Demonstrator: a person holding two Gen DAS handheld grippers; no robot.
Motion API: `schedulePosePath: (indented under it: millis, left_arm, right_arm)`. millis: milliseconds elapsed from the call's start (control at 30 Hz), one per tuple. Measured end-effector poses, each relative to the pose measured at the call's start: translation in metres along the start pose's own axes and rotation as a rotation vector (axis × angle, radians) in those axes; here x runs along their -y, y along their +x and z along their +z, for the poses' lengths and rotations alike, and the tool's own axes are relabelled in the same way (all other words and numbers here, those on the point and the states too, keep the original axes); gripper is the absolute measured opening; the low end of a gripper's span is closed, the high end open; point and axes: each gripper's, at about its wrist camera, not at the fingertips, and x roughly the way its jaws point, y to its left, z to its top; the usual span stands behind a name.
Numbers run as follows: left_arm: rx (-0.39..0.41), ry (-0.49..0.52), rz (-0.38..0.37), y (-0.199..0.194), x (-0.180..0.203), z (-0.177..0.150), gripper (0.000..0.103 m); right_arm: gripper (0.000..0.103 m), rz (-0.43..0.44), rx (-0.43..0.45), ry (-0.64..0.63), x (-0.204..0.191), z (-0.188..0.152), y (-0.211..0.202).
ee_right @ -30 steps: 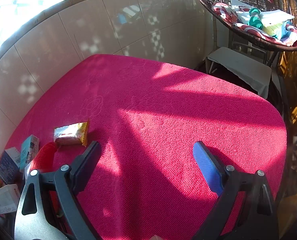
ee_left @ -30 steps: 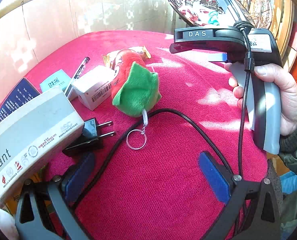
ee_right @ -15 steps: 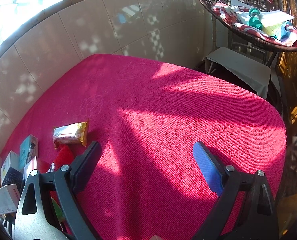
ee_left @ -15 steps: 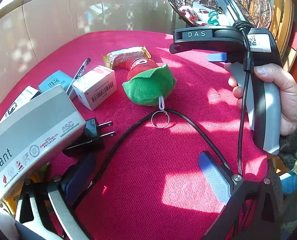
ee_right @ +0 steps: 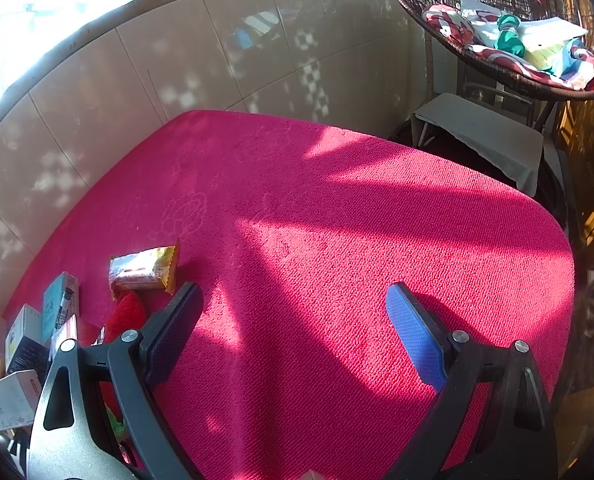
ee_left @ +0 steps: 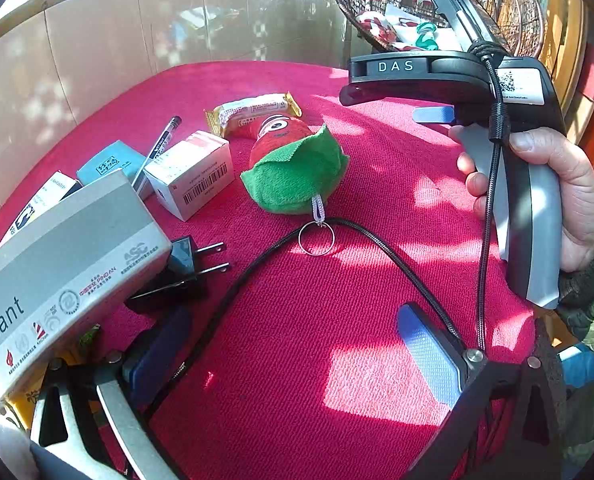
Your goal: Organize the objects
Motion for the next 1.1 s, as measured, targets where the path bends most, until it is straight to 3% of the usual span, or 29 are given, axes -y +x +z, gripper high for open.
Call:
schedulePosePath:
  millis: [500,600,667,767,867,1033,1100]
  left_arm:
    - [0.000,-0.008,0.008,0.003,0.000,0.001,0.103]
    - [0.005,-0.016,0.044,0.000,0.006,-0.001,0.103]
    - [0.016,0.007,0.030,-0.007,0.018,-0.002,0.103]
    - [0.078,0.088,-0.010,-0.035,0.037,0.002,0.103]
    - [0.154,0.108,0.013,-0.070,0.036,0.009,0.103]
    - [0.300,-0.061,0.022,-0.148,-0.007,0.009,0.103]
    - [0.348,-0.127,0.096,-0.175,-0.031,-0.003,0.103]
  right_arm:
    - [0.094,0.003,0.000,0.002,0.001,0.001,0.000]
    - [0.094,0.002,-0.001,0.002,0.002,0.001,0.000]
    - [0.094,0.003,0.000,0.002,0.002,0.001,0.000]
    - [0.094,0.003,0.000,0.002,0.002,0.001,0.000]
    - [0.094,0.002,-0.001,0.001,0.002,0.001,0.000]
    - [0.094,-0.008,-0.004,-0.007,0.001,0.001,0.000]
    - [0.094,-0.009,-0.005,-0.007,0.000,0.001,0.000]
